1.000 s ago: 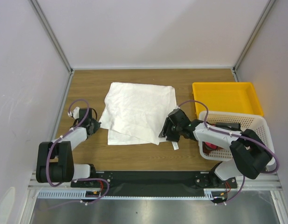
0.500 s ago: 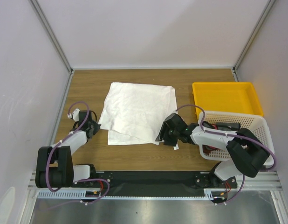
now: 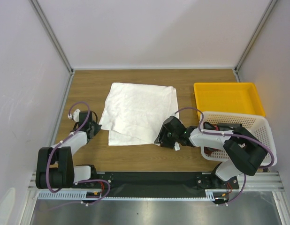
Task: Fold and stack the towels
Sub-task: Fold the towel
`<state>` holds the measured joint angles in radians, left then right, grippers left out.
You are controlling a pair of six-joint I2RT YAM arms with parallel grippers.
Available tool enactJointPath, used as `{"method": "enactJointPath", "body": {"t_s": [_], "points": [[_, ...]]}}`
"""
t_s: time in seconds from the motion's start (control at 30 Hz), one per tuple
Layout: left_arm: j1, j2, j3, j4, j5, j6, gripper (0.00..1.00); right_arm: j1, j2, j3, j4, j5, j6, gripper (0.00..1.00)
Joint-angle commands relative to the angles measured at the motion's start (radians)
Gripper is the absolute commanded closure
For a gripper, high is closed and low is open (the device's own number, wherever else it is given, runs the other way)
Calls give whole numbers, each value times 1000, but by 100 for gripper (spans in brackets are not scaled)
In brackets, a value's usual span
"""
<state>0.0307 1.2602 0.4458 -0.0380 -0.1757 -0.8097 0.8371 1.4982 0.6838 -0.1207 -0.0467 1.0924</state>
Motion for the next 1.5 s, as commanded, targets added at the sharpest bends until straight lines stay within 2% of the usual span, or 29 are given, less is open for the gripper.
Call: {"method": "enactJointPath", "body": {"t_s": [0.0, 0.1, 0.33, 0.43, 0.47, 0.53, 0.63, 0.77, 0.9, 1.1, 1.23, 1.47], "points": [[8, -19, -4, 16, 8, 23, 100, 10, 23, 5, -10, 37, 12, 49], [9, -19, -2, 15, 7, 23, 100, 8, 22, 6, -25, 45, 9, 55], [8, -16, -1, 15, 7, 23, 100, 8, 88, 34, -20, 45, -12, 60], [8, -13, -1, 15, 8, 24, 100, 11, 91, 39, -30, 45, -14, 71], [8, -13, 1, 15, 8, 26, 100, 10, 79, 43, -43, 56, -17, 80], [8, -13, 1, 15, 10, 24, 100, 10, 59, 49, -63, 91, -26, 85], [8, -22, 2, 10, 18, 23, 100, 8, 16, 104, -140, 131, -69, 99], [6, -77, 27, -40, 41, 6, 100, -9, -30, 223, -282, 186, -166, 100], [-3, -146, 106, -128, 33, -11, 100, -114, -39, 319, -316, 63, -284, 100], [-11, -248, 269, -217, 1, -23, 100, -279, 13, 545, -373, -18, -463, 100], [-11, -207, 437, -253, -2, -13, 100, -406, 75, 698, -359, -67, -537, 100], [-50, -65, 703, -258, -11, 17, 100, -542, 238, 1057, -425, -107, -681, 100]]}}
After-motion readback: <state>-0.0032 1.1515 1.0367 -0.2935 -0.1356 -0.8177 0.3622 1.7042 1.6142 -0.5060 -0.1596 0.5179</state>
